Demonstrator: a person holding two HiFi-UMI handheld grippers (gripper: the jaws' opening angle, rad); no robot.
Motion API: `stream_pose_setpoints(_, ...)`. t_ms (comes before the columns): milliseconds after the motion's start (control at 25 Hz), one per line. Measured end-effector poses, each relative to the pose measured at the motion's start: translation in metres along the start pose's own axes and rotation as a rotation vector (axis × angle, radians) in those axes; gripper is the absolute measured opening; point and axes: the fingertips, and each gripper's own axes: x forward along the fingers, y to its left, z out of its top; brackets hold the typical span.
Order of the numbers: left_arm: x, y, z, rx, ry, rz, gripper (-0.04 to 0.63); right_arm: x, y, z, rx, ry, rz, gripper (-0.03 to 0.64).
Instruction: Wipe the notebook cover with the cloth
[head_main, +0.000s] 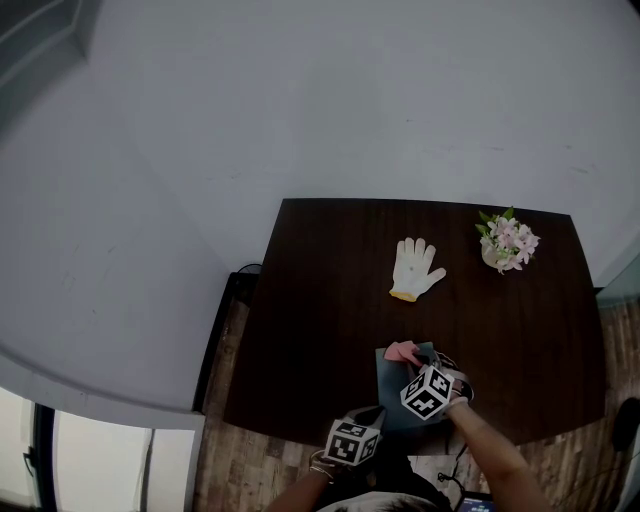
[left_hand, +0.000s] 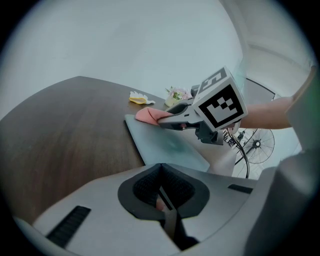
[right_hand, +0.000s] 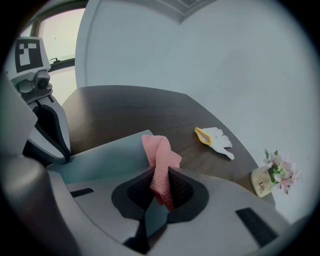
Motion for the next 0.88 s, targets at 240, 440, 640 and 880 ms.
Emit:
stream_pose_setpoints(240, 0.001, -0.001, -0.002, -0.006, 0.006, -0.006, 0.018, -0.005, -0.008, -0.015, 0.026, 0.016, -0.022, 0.044)
stream_pose_setpoints(440, 0.001, -0.001, -0.001, -0.004, 0.007, -0.003, 0.018, -0.008, -0.017, -0.025, 0.054, 0.029, -0.038, 0.045)
stream_pose_setpoints(640, 0.002, -0.002, -0.001, -0.008, 0.011, -0.007, 0.018, -0.012, -0.024, -0.036, 0.076, 0.039, -0.055, 0.046)
stream_pose_setpoints(880, 0.003, -0.003, -0.001, -0.014, 0.017, -0.012, 0.018, -0.015, -0.034, -0.050, 0.108, 0.058, -0.085, 0.046)
